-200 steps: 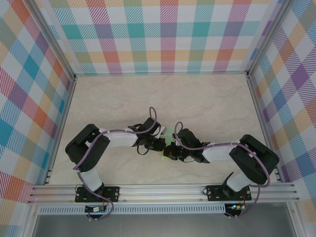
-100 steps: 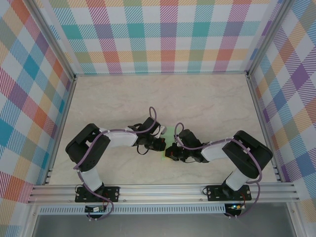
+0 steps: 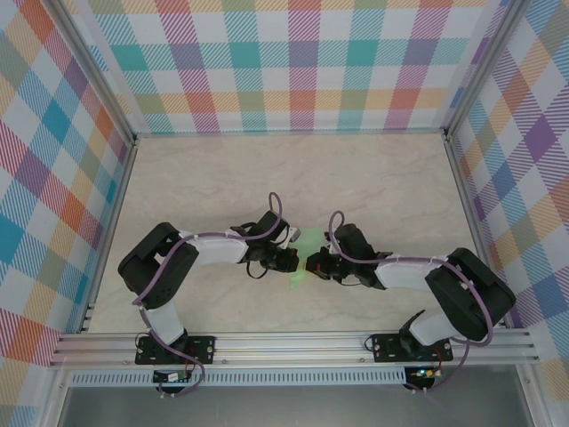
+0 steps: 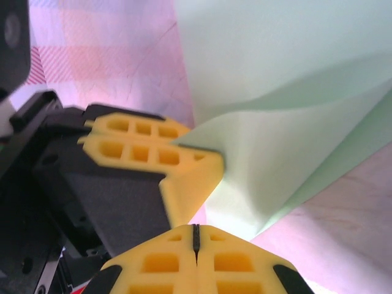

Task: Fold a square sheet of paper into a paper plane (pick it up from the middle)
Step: Third fold the triangle at the center of the table.

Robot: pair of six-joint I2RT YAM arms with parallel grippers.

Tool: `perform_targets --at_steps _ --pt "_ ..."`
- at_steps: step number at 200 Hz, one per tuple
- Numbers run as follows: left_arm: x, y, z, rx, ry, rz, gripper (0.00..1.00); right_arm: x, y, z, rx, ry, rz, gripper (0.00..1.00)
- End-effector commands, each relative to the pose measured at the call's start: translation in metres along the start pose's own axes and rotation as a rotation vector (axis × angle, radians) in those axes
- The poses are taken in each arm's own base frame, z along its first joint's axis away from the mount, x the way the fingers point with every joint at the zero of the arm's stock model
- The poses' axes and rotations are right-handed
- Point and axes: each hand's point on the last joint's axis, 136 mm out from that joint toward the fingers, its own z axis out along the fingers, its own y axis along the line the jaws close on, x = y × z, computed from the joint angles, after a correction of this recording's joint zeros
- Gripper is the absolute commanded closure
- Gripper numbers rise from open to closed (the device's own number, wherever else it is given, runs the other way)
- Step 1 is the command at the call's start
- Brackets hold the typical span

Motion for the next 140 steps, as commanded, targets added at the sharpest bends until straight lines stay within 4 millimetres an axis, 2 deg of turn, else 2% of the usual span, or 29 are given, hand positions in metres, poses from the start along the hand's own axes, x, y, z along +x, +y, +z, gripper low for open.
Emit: perform_targets --at_steps 1,60,140 --pt "0.023 0.021 0.011 -0.065 0.085 -0.018 0.95 -0.005 0.008 0.001 -0.023 0.024 -0.034 1.00" --pt "0.025 0.022 0.011 -0.068 0.090 -0.015 0.95 -0.010 0.015 0.012 -0.051 0.071 -0.037 1.00" --pt "0.026 0.022 0.012 -0.068 0.101 -0.011 0.95 -0.002 -0.035 0.026 0.057 0.068 0.024 1.00"
